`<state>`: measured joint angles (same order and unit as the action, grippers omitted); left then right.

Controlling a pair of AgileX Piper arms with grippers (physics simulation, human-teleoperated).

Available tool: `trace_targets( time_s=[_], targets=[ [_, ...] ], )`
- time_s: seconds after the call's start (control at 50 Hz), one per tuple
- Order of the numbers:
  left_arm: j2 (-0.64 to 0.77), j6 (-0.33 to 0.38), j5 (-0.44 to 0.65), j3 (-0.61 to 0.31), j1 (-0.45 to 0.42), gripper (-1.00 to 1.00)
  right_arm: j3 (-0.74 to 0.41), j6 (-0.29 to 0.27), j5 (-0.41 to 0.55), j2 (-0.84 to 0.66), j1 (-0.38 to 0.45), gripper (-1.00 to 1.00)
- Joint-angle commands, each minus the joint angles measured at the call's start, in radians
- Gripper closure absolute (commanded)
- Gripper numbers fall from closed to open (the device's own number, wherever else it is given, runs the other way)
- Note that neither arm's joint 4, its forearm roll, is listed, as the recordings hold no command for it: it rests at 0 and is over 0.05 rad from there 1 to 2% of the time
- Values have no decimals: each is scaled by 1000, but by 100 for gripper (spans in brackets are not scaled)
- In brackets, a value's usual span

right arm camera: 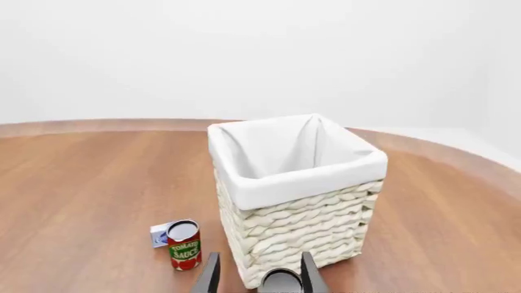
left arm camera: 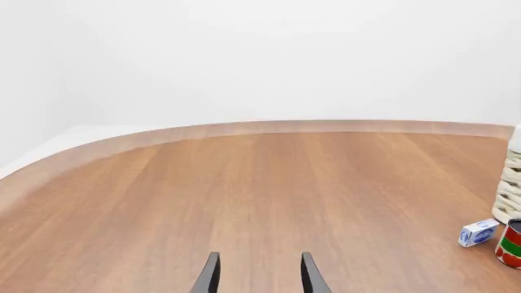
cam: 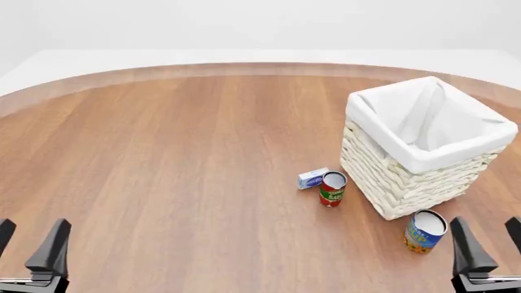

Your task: Pick up the alphabet soup and the cream cheese box, and put them in the basket.

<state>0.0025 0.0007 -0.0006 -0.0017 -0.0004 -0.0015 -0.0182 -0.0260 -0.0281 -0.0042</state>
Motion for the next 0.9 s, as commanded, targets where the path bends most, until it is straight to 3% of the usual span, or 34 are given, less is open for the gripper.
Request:
trace_targets(
  time_s=[0.02,0.28,0.3,0.32,0.6,0.9],
  targets=[
    [5,-1,-1,-3,0,-100,-3,25,25,20,7,-100],
    [5,-1,-1,-3,0,-100,-2,23,21,17,8,-100],
    [-1,-4,2,0,-3,-100,-65,117,65,28,-180,-100],
    [5,-1,-1,-3,0,-100,-3,18,25,21,4,-100],
    [10,4,-5,-5,-6,-100,0,19,10,-4,17,-100],
    [17,2,-10,-5,-7,-100,1,4,-98,-186,38,-100]
  ],
)
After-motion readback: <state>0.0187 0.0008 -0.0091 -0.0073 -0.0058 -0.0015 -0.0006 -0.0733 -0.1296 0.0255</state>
